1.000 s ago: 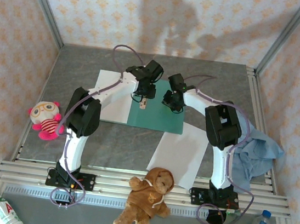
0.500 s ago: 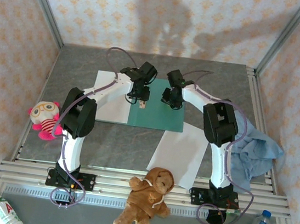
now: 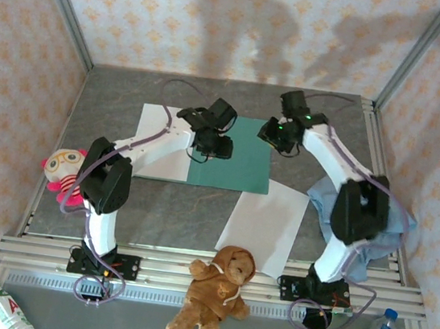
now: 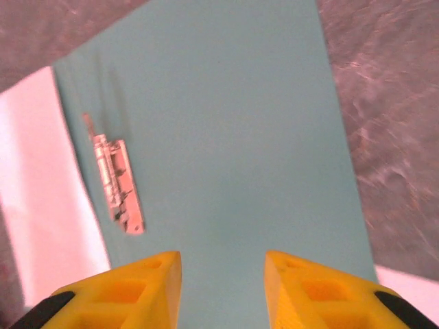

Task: Put the files into the folder

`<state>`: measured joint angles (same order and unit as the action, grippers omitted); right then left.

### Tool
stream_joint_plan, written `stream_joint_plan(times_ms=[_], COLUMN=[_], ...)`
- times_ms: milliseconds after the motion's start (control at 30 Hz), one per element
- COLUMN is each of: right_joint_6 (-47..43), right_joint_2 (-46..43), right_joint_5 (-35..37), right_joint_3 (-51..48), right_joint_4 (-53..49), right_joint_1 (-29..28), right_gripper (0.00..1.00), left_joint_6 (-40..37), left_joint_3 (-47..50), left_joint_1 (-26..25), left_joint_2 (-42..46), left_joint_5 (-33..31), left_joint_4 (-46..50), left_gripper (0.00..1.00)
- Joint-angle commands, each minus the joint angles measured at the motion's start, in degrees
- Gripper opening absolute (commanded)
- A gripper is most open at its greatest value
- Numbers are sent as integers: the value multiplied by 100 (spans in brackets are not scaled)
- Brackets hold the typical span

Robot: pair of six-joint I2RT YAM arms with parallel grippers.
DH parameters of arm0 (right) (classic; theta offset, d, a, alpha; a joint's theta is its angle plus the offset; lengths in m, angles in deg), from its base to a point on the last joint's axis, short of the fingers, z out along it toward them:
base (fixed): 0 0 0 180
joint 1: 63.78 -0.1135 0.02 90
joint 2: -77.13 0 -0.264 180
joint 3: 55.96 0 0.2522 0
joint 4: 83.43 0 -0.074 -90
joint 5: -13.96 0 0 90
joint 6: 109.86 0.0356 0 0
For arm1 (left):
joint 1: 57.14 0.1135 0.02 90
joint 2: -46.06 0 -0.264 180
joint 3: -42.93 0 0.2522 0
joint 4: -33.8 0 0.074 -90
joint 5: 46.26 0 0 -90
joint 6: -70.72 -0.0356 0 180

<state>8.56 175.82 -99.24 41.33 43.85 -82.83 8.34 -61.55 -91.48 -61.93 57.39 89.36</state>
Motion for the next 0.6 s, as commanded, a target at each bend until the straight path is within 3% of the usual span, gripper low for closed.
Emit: stream_joint_plan(times_ms=[0, 233, 400, 567], right_joint_6=[54, 549, 784, 743], right_joint_2=[-774, -2135, -2070, -1572], right_joint_5=[-284, -242, -79, 282], right_joint_3=[-973, -3263, -4180, -4280], right_joint_4=[-230, 276, 954, 1358], right_joint_1=[109, 209, 227, 280], right_gripper=[37, 36, 34, 34], left_joint_6=[95, 179, 237, 222], left_joint_3=[172, 217, 147, 50], left_joint_1=[-204, -317, -344, -344], left_joint_2=[79, -385, -664, -816], left_joint_5=[588, 882, 975, 942], left_joint_4=[-294, -640, -805, -793], left_gripper=[39, 39, 38, 38])
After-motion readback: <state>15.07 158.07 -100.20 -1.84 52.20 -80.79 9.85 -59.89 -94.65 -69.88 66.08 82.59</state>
